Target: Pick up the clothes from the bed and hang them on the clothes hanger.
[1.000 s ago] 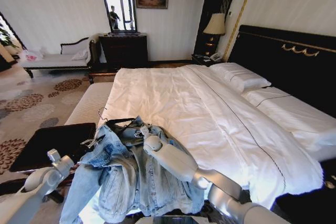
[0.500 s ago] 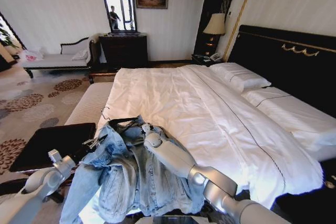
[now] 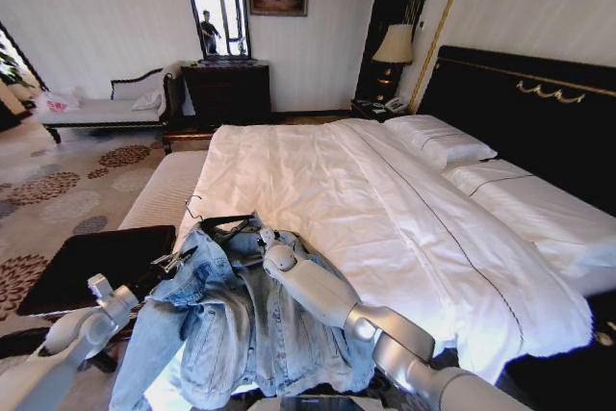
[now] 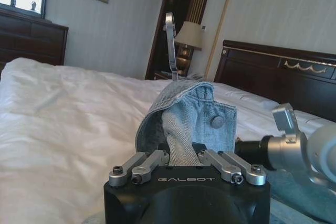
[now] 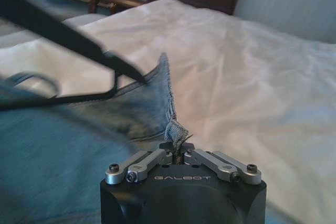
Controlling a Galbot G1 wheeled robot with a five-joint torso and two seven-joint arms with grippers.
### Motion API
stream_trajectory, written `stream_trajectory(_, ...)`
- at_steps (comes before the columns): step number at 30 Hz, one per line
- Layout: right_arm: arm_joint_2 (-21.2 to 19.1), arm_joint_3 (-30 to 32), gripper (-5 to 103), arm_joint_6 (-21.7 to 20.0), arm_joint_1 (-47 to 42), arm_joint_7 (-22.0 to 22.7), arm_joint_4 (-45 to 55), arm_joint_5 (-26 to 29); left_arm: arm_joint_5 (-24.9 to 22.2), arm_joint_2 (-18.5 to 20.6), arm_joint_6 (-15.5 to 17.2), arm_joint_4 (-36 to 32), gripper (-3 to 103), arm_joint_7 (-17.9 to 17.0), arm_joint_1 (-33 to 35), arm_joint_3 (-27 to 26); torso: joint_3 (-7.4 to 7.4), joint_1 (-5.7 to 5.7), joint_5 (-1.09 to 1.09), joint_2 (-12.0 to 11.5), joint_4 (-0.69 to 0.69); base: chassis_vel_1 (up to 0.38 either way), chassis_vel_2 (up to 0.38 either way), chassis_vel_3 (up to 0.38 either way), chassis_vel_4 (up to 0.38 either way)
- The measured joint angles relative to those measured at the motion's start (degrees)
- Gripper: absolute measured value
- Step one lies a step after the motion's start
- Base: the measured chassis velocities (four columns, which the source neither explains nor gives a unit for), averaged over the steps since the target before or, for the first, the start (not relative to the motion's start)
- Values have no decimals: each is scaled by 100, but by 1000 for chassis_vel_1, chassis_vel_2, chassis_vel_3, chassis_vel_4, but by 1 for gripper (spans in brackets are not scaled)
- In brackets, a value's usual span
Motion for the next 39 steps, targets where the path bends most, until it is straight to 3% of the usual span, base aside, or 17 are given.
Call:
stream_trajectory(18,-580,828,4,60,399,43,480,1,185,72,-224,-556,17,178,167,-28,0,0,0,0,-1,0,0,0,0)
stream_trajectory(28,-1416,613,4,18,192,-259,2278,595,320,87,-146,-825,17,186,-24,86,0,0,0,0,-2,0,0,0,0)
stream_trajectory(39,-1759,446,4,-158,188,-421,3259,1138,301,158,-7,-1068,17,160,-102,178,0,0,0,0,-1,0,0,0,0)
